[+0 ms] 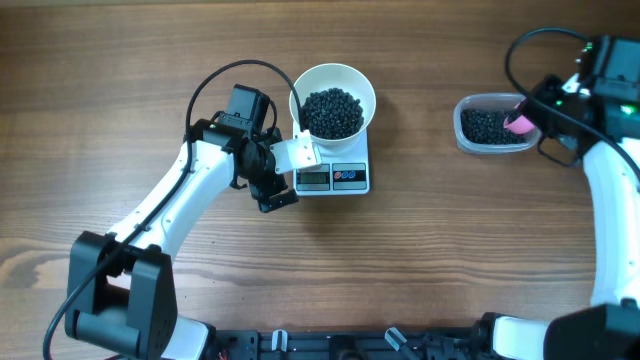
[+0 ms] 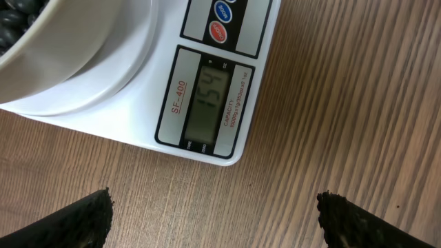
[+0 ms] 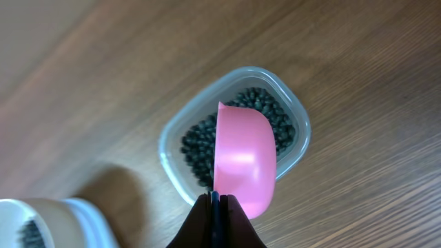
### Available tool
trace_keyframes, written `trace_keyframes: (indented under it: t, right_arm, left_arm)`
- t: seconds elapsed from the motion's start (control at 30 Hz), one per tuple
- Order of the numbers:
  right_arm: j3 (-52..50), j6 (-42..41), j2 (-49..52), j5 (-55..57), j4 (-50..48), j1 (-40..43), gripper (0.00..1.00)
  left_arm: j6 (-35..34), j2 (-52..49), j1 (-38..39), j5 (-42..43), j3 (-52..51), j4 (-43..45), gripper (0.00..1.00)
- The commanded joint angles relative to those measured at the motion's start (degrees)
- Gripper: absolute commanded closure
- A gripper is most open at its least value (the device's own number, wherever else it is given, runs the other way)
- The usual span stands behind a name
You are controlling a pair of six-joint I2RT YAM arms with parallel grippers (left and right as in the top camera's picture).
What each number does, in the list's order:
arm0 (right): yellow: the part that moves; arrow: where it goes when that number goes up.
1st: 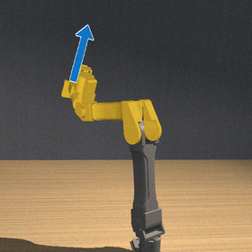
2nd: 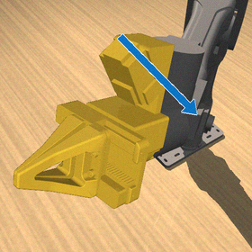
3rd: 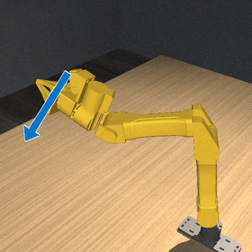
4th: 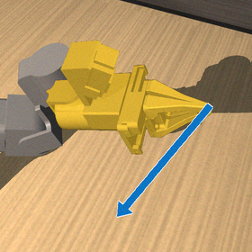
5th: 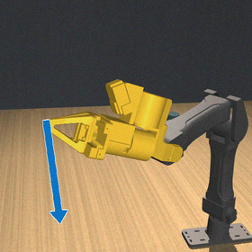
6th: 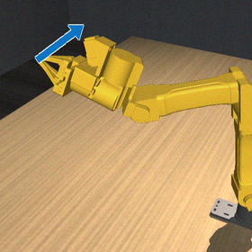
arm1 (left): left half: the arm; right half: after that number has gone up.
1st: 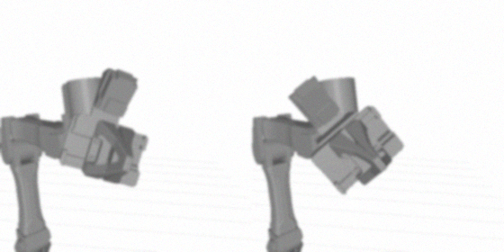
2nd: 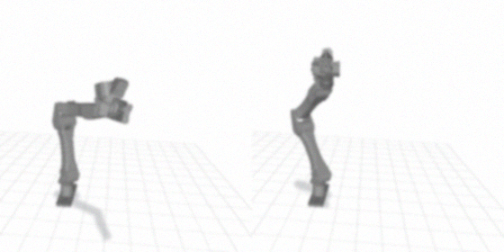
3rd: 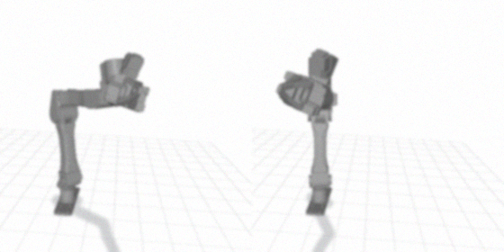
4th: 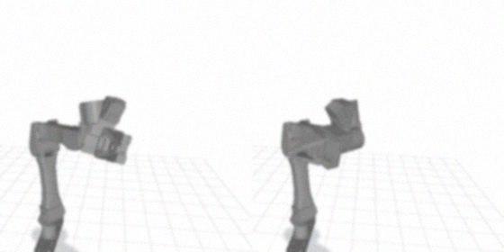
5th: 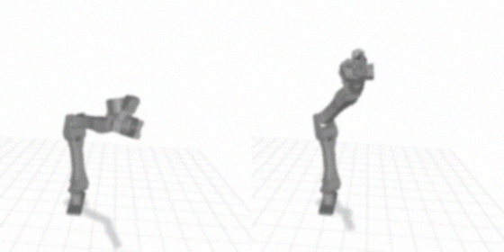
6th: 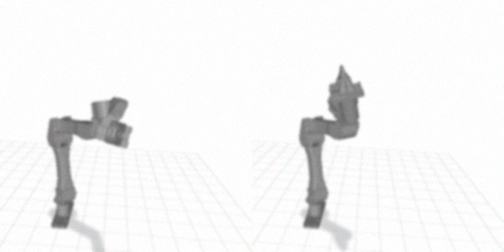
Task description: Scoop item into bowl and weigh 150g on scale
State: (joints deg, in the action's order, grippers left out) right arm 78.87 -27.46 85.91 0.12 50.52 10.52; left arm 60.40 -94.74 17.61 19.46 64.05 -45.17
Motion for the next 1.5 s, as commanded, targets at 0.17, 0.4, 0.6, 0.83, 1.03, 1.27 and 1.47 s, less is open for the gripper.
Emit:
trace_keyframes:
  t: [0.17, 0.4, 0.6, 0.83, 1.03, 1.27, 1.47]
  right_arm:
    - [0.3, 10.1, 10.7, 12.3, -0.9, -7.0, 0.96]
    - [6.1, 21.6, 11.0, 13.9, -4.1, -7.6, 0.96]
    - [8.1, 23.8, 10.4, 14.1, -0.7, -7.5, 0.96]
    - [8.1, 23.1, 10.4, 14.5, -0.3, -6.8, 0.96]
    - [8.1, 24.7, 10.4, 15.9, -4.5, -5.0, 0.88]
    - [8.5, 36.4, 9.5, 13.2, -4.8, -9.9, 0.96]
    - [8.4, 44.5, 9.6, 18.3, -2.1, -11.1, 0.96]
  left_arm:
    - [0.9, -0.7, -0.1, 1.1, -0.3, 0.0, 0.00]
    - [0.9, -0.7, -0.1, 1.1, -0.3, 0.0, 0.00]
    - [0.9, -0.7, -0.1, 1.1, -0.3, 0.0, 0.00]
    - [0.9, -0.7, -0.1, 1.1, -0.3, 0.0, 0.00]
    - [0.9, -0.7, -0.1, 1.1, -0.3, 0.0, 0.00]
    - [0.9, -0.7, -0.1, 1.1, -0.3, 0.0, 0.00]
    - [0.9, -0.7, -0.1, 1.1, -0.3, 0.0, 0.00]
